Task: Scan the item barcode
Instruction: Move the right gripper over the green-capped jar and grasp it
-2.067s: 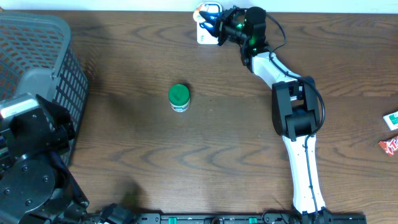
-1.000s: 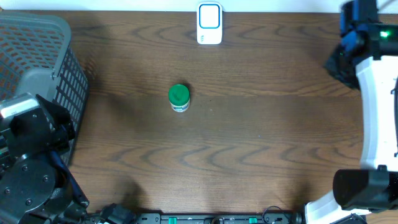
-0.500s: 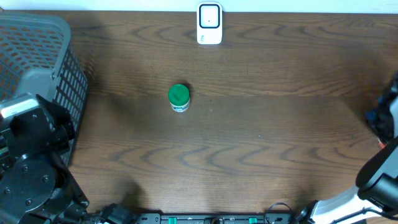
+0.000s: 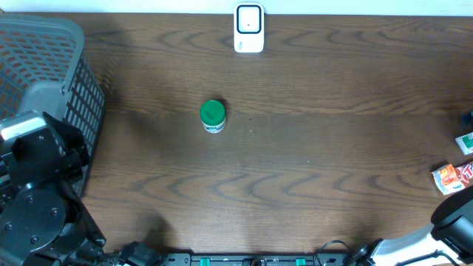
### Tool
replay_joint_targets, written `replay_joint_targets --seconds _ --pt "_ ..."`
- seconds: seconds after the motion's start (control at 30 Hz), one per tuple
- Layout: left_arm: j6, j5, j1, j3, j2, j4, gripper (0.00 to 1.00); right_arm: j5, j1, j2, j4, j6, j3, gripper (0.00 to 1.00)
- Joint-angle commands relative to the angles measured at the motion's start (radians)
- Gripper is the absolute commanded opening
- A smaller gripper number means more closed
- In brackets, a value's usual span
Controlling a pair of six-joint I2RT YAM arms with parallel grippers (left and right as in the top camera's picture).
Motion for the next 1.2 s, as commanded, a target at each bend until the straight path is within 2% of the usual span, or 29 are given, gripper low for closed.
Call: replay_joint_targets --seconds 0.0,0.07,0.13,0.23,0.4,0.5,0.57,0.67,0.77,0.97,1.17 --pt "-0.010 -0.009 0.003 0.001 -0.004 0.003 0.98 -0.342 0.092 -0.043 -0.016 -0.087 0.042 0.99" --pt "-0.010 -0.009 0.003 0.001 -0.004 0.003 0.98 -0.514 0.172 -0.044 -0.020 -0.175 0.042 0.99" --pt "-0.010 -0.009 0.003 0.001 -0.004 0.003 0.98 -0.576 0.266 -0.043 -0.022 -0.240 0.037 0.99" --pt "-0.010 -0.009 0.003 0.001 -0.004 0.003 0.98 -0.512 0.443 -0.042 -0.003 -0.343 0.031 0.99" --pt "-0.010 -0.009 0.003 0.001 -0.004 0.003 0.98 -0.285 0.774 -0.042 0.090 -0.350 0.031 0.99" --pt "-0.010 -0.009 0.003 0.001 -0.004 0.003 0.98 -0.282 0.951 -0.041 0.199 -0.269 0.031 0.99" --pt "-0.010 -0.009 0.003 0.001 -0.004 0.003 0.98 -0.229 1.053 -0.035 0.267 -0.127 0.031 0.99" --pt "-0.010 -0.009 0.003 0.001 -0.004 0.003 0.98 -0.151 1.155 -0.013 0.315 0.082 0.032 0.99" --pt "-0.010 -0.009 0.003 0.001 -0.004 0.003 0.98 -0.149 1.212 0.026 0.361 0.197 0.045 0.99" --pt "-0.010 -0.009 0.003 0.001 -0.004 0.003 0.98 -0.165 1.287 0.182 0.328 0.307 0.216 0.99" --pt "-0.010 -0.009 0.003 0.001 -0.004 0.003 0.98 -0.079 1.368 0.337 0.158 0.346 0.523 0.99"
